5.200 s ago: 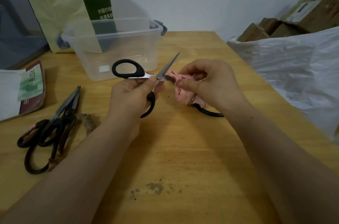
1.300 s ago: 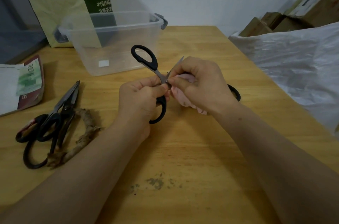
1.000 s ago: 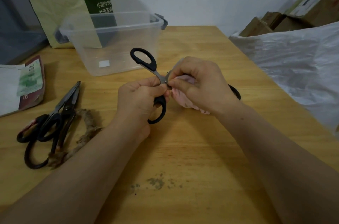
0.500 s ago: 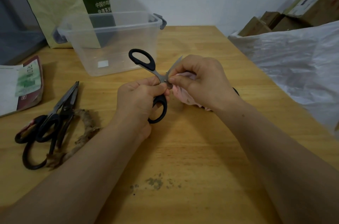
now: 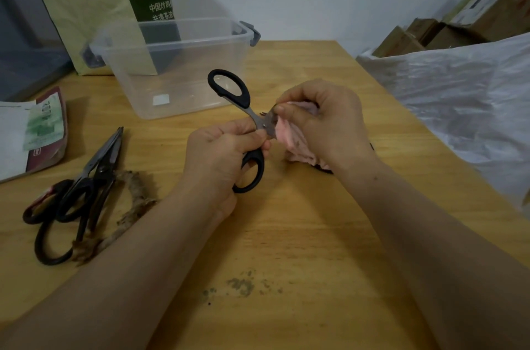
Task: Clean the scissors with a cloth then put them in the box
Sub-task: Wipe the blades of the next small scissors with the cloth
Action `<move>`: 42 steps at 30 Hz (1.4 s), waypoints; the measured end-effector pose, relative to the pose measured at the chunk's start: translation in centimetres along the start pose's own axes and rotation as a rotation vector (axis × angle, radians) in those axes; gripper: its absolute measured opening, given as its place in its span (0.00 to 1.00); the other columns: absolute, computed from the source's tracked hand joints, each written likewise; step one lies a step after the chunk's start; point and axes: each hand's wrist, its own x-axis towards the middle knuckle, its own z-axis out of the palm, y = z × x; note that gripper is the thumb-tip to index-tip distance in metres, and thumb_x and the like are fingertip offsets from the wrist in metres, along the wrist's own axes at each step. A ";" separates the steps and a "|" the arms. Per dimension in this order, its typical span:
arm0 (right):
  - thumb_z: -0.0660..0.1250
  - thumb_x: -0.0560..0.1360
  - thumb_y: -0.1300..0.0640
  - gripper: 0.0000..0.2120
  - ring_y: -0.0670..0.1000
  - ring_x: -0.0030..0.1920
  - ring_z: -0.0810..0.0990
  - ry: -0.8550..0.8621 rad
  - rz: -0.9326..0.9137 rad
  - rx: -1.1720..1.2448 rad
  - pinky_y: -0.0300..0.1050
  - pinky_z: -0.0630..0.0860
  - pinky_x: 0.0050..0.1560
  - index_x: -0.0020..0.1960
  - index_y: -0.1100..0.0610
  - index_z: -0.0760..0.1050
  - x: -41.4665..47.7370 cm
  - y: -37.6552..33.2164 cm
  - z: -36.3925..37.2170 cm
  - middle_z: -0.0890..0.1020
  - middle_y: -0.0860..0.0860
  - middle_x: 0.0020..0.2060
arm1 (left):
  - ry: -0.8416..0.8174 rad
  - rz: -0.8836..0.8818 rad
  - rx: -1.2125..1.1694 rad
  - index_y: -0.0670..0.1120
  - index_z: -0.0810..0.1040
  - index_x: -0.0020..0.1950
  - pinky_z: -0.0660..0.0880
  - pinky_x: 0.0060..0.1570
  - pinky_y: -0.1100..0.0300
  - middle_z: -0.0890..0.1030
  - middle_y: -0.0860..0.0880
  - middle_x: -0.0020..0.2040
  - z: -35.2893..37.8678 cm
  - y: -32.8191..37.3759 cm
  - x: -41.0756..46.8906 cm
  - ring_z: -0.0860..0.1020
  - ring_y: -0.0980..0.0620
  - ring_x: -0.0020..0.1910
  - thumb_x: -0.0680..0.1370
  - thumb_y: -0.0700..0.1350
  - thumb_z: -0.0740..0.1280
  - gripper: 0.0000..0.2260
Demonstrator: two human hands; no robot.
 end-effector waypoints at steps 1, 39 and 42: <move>0.73 0.71 0.59 0.03 0.45 0.48 0.80 0.013 0.027 0.083 0.48 0.78 0.54 0.42 0.52 0.81 -0.1 -0.2 -0.2 0.83 0.46 0.42 | 0.020 0.008 0.015 0.44 0.82 0.33 0.75 0.32 0.66 0.78 0.47 0.28 0.0 0.0 0.0 0.76 0.52 0.30 0.73 0.31 0.66 0.13; 0.72 0.68 0.62 0.13 0.42 0.34 0.72 -0.072 0.156 0.016 0.36 0.68 0.31 0.35 0.49 0.69 -0.1 -2.2 1.2 0.73 0.44 0.34 | 0.064 0.233 0.262 0.52 0.81 0.42 0.78 0.41 0.67 0.83 0.55 0.34 1.0 -1.3 0.1 0.82 0.58 0.38 0.74 0.31 0.67 0.15; 0.71 0.67 0.63 0.13 0.43 0.35 0.73 -0.043 0.146 -0.006 0.38 0.70 0.34 0.34 0.49 0.70 0.1 -1.5 1.0 0.74 0.45 0.34 | 0.083 0.201 0.243 0.51 0.81 0.42 0.78 0.42 0.66 0.83 0.53 0.35 1.1 -1.3 0.1 0.81 0.59 0.35 0.73 0.31 0.68 0.14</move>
